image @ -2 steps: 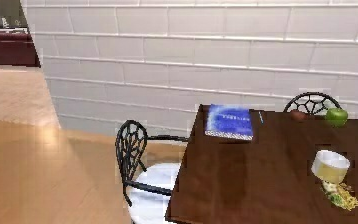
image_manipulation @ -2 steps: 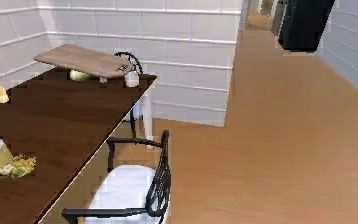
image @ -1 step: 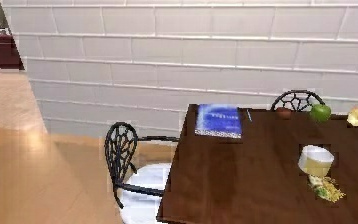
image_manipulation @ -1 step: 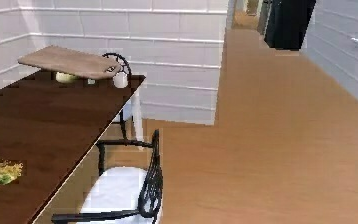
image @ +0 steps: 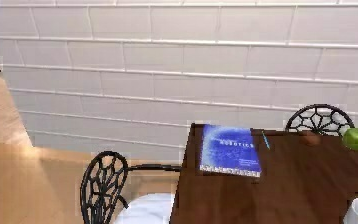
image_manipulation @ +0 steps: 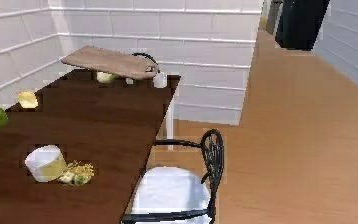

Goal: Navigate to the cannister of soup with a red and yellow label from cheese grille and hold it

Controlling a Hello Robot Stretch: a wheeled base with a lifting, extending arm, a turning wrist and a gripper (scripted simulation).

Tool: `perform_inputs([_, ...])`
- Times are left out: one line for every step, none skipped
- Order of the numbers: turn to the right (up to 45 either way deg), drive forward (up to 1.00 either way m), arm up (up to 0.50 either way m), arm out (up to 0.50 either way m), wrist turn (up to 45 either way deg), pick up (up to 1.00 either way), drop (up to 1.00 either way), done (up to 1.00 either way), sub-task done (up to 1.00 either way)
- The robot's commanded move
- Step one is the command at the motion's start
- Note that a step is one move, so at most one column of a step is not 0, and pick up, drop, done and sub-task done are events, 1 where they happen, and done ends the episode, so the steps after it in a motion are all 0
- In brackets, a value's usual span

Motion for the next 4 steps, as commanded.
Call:
perform_inputs([-33.0, 0.0, 0.0, 0.0, 0.0, 0.0, 0.0, 0.0, 0.0])
perform_inputs([0.0, 0.0, 0.5, 0.0, 0.0, 0.0, 0.0, 0.0, 0.0])
perform_inputs([0.0, 0.0, 0.36, 0.0, 0.0, 0.0, 0.0, 0.0, 0.0])
perform_inputs([0.0, 0.0, 0.0, 0.4, 0.0, 0.0, 0.0, 0.0, 0.0])
